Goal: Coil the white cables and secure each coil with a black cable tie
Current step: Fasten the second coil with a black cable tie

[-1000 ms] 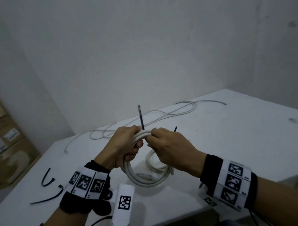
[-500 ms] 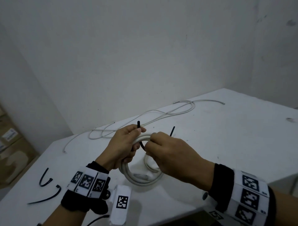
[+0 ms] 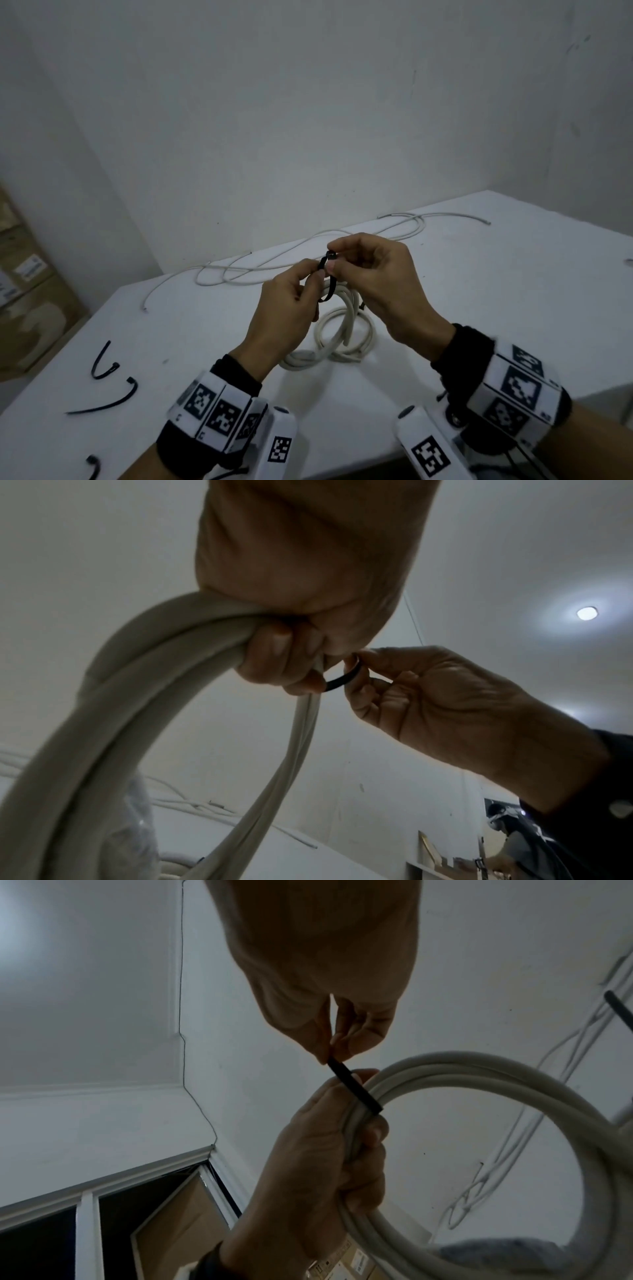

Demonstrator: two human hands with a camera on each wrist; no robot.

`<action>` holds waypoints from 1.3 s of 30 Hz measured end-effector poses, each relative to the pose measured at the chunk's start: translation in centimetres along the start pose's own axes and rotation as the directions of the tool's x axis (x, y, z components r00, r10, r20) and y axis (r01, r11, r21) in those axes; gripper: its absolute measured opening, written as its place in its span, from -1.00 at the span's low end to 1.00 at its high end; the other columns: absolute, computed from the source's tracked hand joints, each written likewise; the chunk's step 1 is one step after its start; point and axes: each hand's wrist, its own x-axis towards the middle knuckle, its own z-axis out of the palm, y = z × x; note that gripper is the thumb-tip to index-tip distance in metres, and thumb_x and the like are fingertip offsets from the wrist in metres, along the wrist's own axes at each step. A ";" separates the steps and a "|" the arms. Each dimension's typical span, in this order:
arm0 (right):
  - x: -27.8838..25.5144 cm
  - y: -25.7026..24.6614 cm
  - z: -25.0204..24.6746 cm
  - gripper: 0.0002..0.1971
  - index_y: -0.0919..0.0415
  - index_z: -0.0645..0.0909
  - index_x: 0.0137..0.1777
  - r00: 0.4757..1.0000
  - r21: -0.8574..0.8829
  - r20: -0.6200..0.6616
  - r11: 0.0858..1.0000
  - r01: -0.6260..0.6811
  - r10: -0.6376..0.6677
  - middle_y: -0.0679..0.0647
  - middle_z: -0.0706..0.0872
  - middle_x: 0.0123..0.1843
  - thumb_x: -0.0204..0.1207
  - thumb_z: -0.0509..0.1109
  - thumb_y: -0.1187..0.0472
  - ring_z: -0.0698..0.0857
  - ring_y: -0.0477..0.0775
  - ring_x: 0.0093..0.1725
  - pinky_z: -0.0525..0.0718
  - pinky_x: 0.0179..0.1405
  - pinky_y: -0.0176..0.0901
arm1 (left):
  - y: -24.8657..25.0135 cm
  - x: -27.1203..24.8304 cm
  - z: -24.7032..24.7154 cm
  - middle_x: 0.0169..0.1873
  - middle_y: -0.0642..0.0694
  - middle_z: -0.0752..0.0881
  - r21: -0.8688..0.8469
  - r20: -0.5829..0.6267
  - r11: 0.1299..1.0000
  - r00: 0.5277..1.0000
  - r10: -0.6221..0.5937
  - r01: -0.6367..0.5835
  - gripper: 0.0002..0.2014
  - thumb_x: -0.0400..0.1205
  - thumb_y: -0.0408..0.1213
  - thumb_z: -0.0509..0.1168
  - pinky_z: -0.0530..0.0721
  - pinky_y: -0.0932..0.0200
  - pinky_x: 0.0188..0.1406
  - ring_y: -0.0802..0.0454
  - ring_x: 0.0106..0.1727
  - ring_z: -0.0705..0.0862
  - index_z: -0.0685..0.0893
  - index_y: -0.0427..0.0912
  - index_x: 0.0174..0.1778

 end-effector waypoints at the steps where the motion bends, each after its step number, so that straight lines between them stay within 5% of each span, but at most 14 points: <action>1: 0.0 0.0 0.1 -0.84 0.24 0.72 -0.10 1.000 0.006 0.006 1.000 -0.005 0.005 0.18 0.80 -0.27 0.43 0.45 0.48 0.79 0.01 -0.28 0.72 -0.27 -0.28 | -0.1 0.0 0.0 -0.53 -0.21 0.62 0.013 -0.005 1.000 1.000 0.019 -0.019 -0.79 0.72 -0.18 0.15 0.41 0.34 -0.56 0.13 -0.62 0.45 0.71 0.05 -0.04; 8: -0.1 0.2 0.3 -0.86 0.32 0.73 -0.05 0.998 -0.041 0.054 0.999 -0.013 0.015 0.14 0.75 -0.32 0.45 0.43 0.48 0.72 -0.14 -0.37 0.62 -0.39 -0.46 | -0.6 -0.4 0.3 -0.57 0.02 0.56 0.104 -0.024 0.993 0.998 0.063 -0.061 -0.79 0.71 -0.17 0.15 0.40 0.21 -0.55 -0.14 -0.51 0.47 0.67 0.03 -0.16; 13: 0.1 -0.1 0.1 -0.88 0.29 0.73 -0.06 0.999 -0.088 0.037 0.996 -0.004 0.008 0.08 0.72 -0.41 0.46 0.43 0.44 0.67 -0.19 -0.48 0.56 -0.46 -0.48 | 0.0 -0.7 0.4 -0.63 0.16 0.54 0.135 -0.042 0.987 0.995 0.092 -0.086 -0.78 0.72 -0.17 0.13 0.38 0.27 -0.56 0.14 -0.59 0.38 0.61 0.05 -0.21; 17: 0.1 -0.3 0.0 -0.87 0.23 0.74 -0.09 1.000 -0.095 -0.013 0.995 0.012 -0.013 0.26 0.77 -0.31 0.46 0.41 0.42 0.69 -0.10 -0.42 0.60 -0.42 -0.43 | 0.5 -0.6 0.6 -0.61 0.23 0.56 0.149 -0.045 0.983 0.992 0.117 -0.109 -0.78 0.72 -0.19 0.14 0.39 0.27 -0.56 0.14 -0.60 0.39 0.57 0.10 -0.23; 25: -0.4 0.4 -0.7 -0.87 0.20 0.76 -0.08 1.000 -0.180 -0.013 0.983 0.021 -0.024 0.12 0.81 -0.28 0.46 0.42 0.38 0.77 -0.03 -0.29 0.76 -0.20 -0.22 | 1.0 -1.5 1.1 -0.64 0.31 0.58 0.174 -0.064 0.982 0.994 0.084 -0.072 -0.81 0.74 -0.21 0.13 0.30 0.42 -0.64 0.14 -0.66 0.40 0.62 0.06 -0.11; 29: -0.6 0.3 -0.9 -0.87 0.25 0.77 -0.06 0.999 -0.248 0.044 0.969 0.010 0.001 0.19 0.82 -0.25 0.44 0.42 0.34 0.79 0.17 -0.22 0.79 -0.13 0.05 | 1.4 -1.6 1.0 -0.62 0.10 0.59 0.191 -0.072 0.977 0.992 0.108 -0.093 -0.81 0.73 -0.17 0.14 0.33 0.38 -0.64 0.14 -0.62 0.43 0.65 0.13 -0.03; 32: -0.2 -0.3 -1.6 -0.88 0.35 0.74 -0.04 0.984 -0.172 0.157 0.983 -0.062 0.089 0.31 0.76 -0.31 0.45 0.45 0.38 0.69 0.05 -0.40 0.66 -0.40 -0.22 | 1.4 -1.5 0.9 -0.50 0.06 0.67 0.192 -0.070 0.979 0.994 0.087 -0.072 -0.80 0.73 -0.16 0.14 0.36 0.36 -0.64 0.14 -0.60 0.46 0.68 0.10 0.01; 35: 0.1 -0.7 -2.3 -0.87 0.33 0.73 -0.02 0.951 -0.175 0.269 0.979 -0.105 0.150 0.45 0.74 -0.27 0.48 0.48 0.30 0.66 0.10 -0.38 0.58 -0.46 -0.16 | 1.6 -1.7 0.5 -0.49 0.18 0.71 0.174 -0.043 0.983 0.996 0.074 -0.065 -0.80 0.73 -0.16 0.15 0.38 0.42 -0.61 0.19 -0.60 0.51 0.70 0.10 -0.02; 37: 0.1 -0.9 -2.3 -0.90 0.37 0.73 -0.11 0.964 -0.162 0.248 0.985 -0.061 0.100 0.30 0.74 -0.35 0.48 0.47 0.31 0.69 -0.01 -0.41 0.57 -0.52 -0.24 | 2.0 -1.6 0.1 -0.53 0.26 0.68 0.112 0.010 0.992 0.999 0.052 -0.052 -0.77 0.73 -0.17 0.15 0.41 0.44 -0.56 0.24 -0.58 0.53 0.72 0.06 -0.07; 39: 0.3 -0.9 -1.9 -0.92 0.35 0.72 -0.21 0.985 -0.208 0.173 0.977 0.046 -0.009 0.08 0.72 -0.41 0.47 0.48 0.33 0.69 -0.07 -0.48 0.58 -0.52 -0.27 | 2.5 -1.3 -0.3 -0.60 0.14 0.59 -0.075 0.083 0.993 0.993 -0.081 0.087 -0.73 0.73 -0.13 0.13 0.36 0.33 -0.62 0.22 -0.63 0.42 0.74 0.00 -0.12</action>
